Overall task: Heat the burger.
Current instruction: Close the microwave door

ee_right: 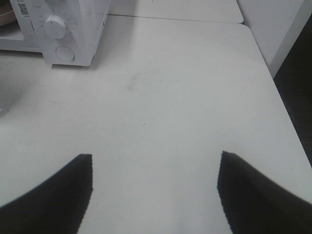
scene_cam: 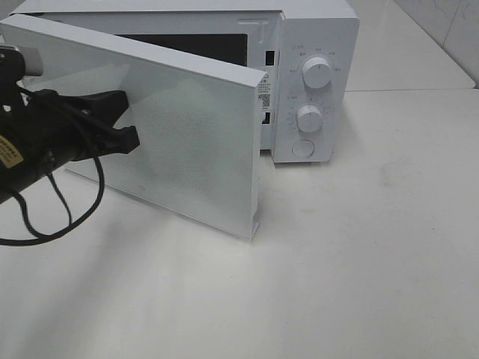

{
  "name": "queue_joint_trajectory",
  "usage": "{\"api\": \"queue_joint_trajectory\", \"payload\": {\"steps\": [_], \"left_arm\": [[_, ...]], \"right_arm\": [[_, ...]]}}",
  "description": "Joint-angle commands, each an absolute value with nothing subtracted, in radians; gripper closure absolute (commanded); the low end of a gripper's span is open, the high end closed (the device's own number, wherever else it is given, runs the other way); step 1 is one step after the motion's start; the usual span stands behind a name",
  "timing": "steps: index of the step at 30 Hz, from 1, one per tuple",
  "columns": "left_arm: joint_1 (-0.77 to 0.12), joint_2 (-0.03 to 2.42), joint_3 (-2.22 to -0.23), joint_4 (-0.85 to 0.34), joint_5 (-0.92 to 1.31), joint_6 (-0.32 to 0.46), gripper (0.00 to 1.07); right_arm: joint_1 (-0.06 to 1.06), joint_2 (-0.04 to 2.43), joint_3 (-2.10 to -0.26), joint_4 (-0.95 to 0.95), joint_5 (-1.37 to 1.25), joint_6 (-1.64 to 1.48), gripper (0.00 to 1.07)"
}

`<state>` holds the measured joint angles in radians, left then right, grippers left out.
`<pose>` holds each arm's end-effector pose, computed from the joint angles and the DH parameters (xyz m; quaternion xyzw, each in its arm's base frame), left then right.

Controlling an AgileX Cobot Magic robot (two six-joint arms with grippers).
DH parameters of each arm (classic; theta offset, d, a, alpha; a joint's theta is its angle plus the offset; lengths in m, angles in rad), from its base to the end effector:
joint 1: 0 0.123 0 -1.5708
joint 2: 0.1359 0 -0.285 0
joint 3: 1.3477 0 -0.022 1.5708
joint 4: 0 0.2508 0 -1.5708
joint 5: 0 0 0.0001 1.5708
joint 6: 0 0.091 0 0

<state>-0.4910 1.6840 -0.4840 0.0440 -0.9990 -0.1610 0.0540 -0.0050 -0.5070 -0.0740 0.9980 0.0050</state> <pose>0.2552 -0.1403 0.1735 0.1434 0.7324 -0.2187 0.6286 -0.0038 -0.0059 0.2846 -0.0199 0.8324 -0.0207 0.5535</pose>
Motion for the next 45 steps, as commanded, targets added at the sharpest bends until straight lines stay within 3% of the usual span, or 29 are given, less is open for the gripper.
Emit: {"api": "queue_joint_trajectory", "payload": {"steps": [1, 4, 9, 16, 25, 36, 38, 45], "left_arm": [[-0.559, 1.725, -0.537, -0.067, -1.005, -0.111, 1.07], [-0.574, 1.735, -0.55, -0.091, -1.004, -0.102, 1.07], [-0.653, 1.803, -0.641, -0.235, -1.003, -0.056, 1.07], [-0.687, 1.844, -0.736, -0.303, -0.96, 0.006, 1.07], [-0.687, 1.896, -0.863, -0.324, -0.894, 0.008, 1.07], [-0.687, 1.958, -0.982, -0.405, -0.861, 0.06, 1.07], [-0.687, 1.975, -1.021, -0.438, -0.84, 0.098, 1.07], [-0.669, 2.009, -1.1, -0.441, -0.795, 0.133, 1.07]], "right_arm": [[0.047, -0.035, -0.501, -0.077, 0.989, 0.011, 0.37], [0.047, -0.035, -0.501, -0.077, 0.989, 0.011, 0.37], [0.047, -0.035, -0.501, -0.077, 0.989, 0.011, 0.37], [0.047, -0.035, -0.501, -0.077, 0.989, 0.011, 0.37], [0.047, -0.035, -0.501, -0.077, 0.989, 0.011, 0.37], [0.047, -0.035, -0.501, -0.077, 0.989, 0.012, 0.37], [0.047, -0.035, -0.501, -0.077, 0.989, 0.012, 0.37], [0.047, -0.035, -0.501, -0.077, 0.989, 0.012, 0.37]]}}
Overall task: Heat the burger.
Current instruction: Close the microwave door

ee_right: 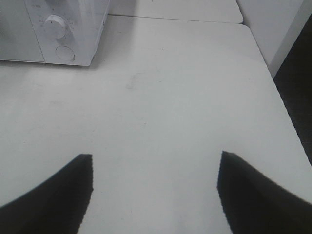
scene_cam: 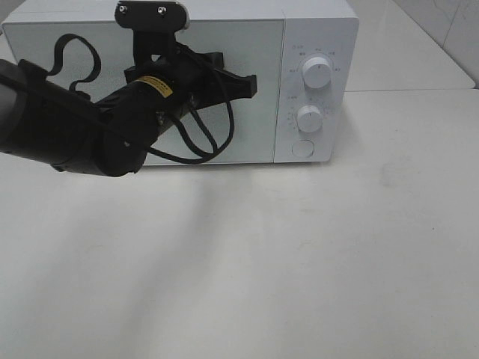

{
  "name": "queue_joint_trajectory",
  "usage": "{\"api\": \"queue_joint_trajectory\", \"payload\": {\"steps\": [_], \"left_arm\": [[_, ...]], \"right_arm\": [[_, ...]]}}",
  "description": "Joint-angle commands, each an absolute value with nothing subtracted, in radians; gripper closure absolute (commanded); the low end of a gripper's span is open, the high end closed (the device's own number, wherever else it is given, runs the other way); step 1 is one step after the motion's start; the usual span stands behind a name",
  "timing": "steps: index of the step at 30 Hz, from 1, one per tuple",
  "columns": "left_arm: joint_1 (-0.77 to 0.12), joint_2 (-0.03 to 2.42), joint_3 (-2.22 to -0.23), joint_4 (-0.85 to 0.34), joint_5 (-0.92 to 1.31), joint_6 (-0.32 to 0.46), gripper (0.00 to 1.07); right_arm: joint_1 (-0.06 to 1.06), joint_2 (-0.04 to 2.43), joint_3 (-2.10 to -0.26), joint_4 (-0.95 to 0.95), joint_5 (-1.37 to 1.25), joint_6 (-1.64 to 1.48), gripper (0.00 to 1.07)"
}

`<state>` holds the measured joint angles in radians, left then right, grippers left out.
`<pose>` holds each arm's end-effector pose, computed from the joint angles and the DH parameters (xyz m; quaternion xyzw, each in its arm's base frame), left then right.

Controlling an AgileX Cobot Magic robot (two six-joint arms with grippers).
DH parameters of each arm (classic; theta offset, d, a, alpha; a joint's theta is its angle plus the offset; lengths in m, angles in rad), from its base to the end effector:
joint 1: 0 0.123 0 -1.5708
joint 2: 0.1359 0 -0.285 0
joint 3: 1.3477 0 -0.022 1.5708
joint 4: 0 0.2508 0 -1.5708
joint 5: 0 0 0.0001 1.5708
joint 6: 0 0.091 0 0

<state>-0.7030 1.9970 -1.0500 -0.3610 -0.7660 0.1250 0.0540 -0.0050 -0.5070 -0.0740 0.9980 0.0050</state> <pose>0.3346 -0.2544 0.1772 0.1283 0.7382 -0.1840 0.6362 -0.0038 -0.0059 0.2846 -0.0199 0.8324 -0.0207 0.5535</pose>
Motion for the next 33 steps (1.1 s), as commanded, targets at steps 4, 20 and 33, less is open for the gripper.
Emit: {"api": "queue_joint_trajectory", "payload": {"steps": [4, 20, 33], "left_arm": [[-0.667, 2.009, -1.103, -0.432, -0.793, 0.132, 1.07], [-0.775, 1.812, -0.963, -0.409, -0.326, 0.132, 0.43], [-0.771, 1.678, -0.955, -0.252, 0.243, 0.136, 0.06]], "right_arm": [[0.047, -0.035, -0.501, -0.077, 0.989, 0.012, 0.37], [0.047, -0.035, -0.501, -0.077, 0.989, 0.012, 0.37], [0.047, -0.035, -0.501, -0.077, 0.989, 0.012, 0.37]]}}
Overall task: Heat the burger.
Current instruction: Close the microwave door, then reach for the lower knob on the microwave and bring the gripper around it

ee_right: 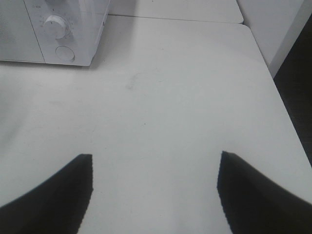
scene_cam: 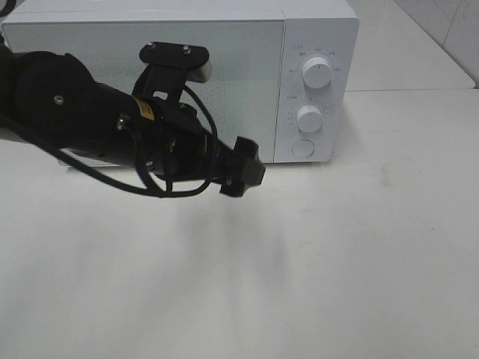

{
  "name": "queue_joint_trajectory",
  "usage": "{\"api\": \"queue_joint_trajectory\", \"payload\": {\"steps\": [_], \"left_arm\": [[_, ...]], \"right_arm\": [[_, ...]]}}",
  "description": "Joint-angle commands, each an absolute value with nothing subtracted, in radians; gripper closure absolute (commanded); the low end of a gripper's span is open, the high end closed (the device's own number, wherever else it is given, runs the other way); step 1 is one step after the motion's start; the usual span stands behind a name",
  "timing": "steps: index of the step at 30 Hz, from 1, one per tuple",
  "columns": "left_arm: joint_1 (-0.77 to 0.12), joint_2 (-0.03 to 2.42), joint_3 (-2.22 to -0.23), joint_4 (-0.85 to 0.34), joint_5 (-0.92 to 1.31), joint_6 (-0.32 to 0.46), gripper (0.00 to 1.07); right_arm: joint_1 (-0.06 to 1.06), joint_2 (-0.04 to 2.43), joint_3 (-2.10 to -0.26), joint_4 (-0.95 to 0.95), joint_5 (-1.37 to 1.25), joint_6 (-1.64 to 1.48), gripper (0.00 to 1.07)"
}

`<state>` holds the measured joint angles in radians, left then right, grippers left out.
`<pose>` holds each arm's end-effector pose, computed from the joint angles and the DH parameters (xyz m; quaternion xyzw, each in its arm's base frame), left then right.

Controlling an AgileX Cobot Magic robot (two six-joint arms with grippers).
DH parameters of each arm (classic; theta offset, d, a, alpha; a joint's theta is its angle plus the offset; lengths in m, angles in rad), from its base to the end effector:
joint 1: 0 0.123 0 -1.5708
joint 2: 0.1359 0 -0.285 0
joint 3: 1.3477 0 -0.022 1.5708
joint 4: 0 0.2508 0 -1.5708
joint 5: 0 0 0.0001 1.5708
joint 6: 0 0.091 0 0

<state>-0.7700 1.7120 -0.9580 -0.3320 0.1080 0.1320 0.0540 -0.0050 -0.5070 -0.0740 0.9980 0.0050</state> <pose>0.2519 -0.2487 0.1960 0.2662 0.8813 -0.1959 0.3378 -0.0038 -0.0059 0.2846 -0.0199 0.8324 -0.0207 0.5535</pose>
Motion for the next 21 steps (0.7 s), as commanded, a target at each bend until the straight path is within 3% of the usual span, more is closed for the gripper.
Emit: {"api": "queue_joint_trajectory", "payload": {"steps": [1, 4, 6, 8, 11, 12, 15, 17, 21], "left_arm": [[-0.771, 1.678, -0.955, -0.252, 0.243, 0.136, 0.06], [-0.771, 1.653, -0.955, -0.186, 0.385, 0.124, 0.06], [-0.721, 1.613, -0.955, -0.176, 0.56, 0.043, 0.06], [-0.698, 1.601, -0.955, -0.176, 0.603, 0.027, 0.06], [-0.624, 1.562, -0.955, -0.179, 0.717, 0.019, 0.06], [-0.557, 1.529, -0.955, -0.181, 0.794, 0.019, 0.06], [-0.522, 1.514, -0.955, -0.181, 0.839, 0.019, 0.06], [-0.394, 1.44, -0.955, -0.169, 0.995, 0.026, 0.06], [-0.304, 1.378, -0.955, -0.151, 1.08, 0.026, 0.06]], "right_arm": [[0.047, -0.035, -0.501, -0.077, 0.989, 0.012, 0.37], [0.047, -0.035, -0.501, -0.077, 0.989, 0.012, 0.37], [0.047, -0.035, -0.501, -0.077, 0.989, 0.012, 0.37], [0.047, -0.035, -0.501, -0.077, 0.989, 0.012, 0.37], [0.047, -0.035, -0.501, -0.077, 0.989, 0.012, 0.37], [0.047, -0.035, -0.501, -0.077, 0.989, 0.012, 0.37], [0.047, -0.035, -0.501, -0.077, 0.989, 0.012, 0.37], [0.047, -0.035, -0.501, -0.077, 0.989, 0.012, 0.37], [0.047, -0.035, -0.501, -0.077, 0.989, 0.012, 0.37]]}}
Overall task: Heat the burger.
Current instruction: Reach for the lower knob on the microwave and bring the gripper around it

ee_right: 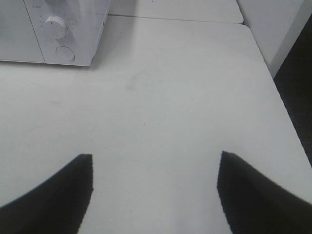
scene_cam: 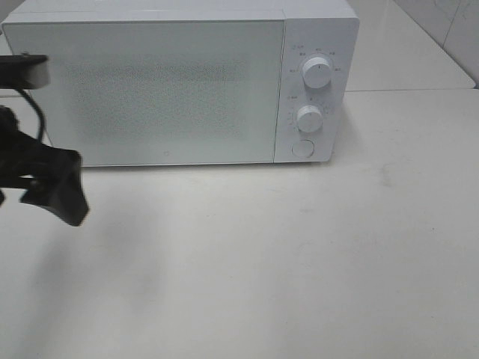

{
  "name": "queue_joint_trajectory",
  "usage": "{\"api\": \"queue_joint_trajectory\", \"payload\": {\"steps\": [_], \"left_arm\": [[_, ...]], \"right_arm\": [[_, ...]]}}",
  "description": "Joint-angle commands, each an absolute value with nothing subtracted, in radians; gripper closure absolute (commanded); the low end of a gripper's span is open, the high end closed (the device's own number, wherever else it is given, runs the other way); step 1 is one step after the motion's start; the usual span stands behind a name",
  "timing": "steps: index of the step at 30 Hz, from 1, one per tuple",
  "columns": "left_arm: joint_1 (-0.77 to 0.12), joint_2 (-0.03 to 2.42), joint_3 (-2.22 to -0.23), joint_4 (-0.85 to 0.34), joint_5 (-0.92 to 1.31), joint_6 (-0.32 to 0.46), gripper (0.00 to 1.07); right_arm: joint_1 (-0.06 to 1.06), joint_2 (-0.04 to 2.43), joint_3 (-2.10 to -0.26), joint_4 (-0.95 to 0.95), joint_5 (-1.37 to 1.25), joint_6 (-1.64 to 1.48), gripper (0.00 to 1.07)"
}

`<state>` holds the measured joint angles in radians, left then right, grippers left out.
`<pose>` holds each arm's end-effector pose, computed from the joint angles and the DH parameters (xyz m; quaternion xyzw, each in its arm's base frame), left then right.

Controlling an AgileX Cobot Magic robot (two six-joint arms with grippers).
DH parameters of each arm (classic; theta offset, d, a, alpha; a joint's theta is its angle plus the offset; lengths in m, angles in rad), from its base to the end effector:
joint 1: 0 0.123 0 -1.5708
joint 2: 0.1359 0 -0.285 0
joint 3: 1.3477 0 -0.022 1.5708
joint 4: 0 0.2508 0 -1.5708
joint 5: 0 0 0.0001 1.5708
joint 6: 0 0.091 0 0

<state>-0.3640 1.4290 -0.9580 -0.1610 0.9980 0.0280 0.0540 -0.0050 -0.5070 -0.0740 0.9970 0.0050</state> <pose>0.2353 -0.1028 0.2460 0.1569 0.9805 -0.0861 0.0808 -0.0038 -0.0059 0.2846 -0.0199 0.8321 -0.0207 0.5539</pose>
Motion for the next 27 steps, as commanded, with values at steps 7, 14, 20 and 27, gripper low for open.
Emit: {"api": "queue_joint_trajectory", "payload": {"steps": [7, 14, 20, 27], "left_arm": [[-0.149, 1.17, -0.955, -0.102, 1.209, 0.027, 0.06], [-0.05, 1.003, -0.945, -0.085, 1.284, 0.04, 0.06], [0.02, 0.825, -0.845, -0.059, 1.293, 0.048, 0.06], [0.02, 0.545, -0.696, -0.057, 1.239, 0.048, 0.06]], "right_arm": [[0.047, -0.035, -0.501, -0.077, 0.989, 0.012, 0.37], [0.047, -0.035, -0.501, -0.077, 0.989, 0.012, 0.37], [0.047, -0.035, -0.501, -0.077, 0.989, 0.012, 0.37], [0.047, -0.035, -0.501, -0.077, 0.989, 0.012, 0.37]]}}
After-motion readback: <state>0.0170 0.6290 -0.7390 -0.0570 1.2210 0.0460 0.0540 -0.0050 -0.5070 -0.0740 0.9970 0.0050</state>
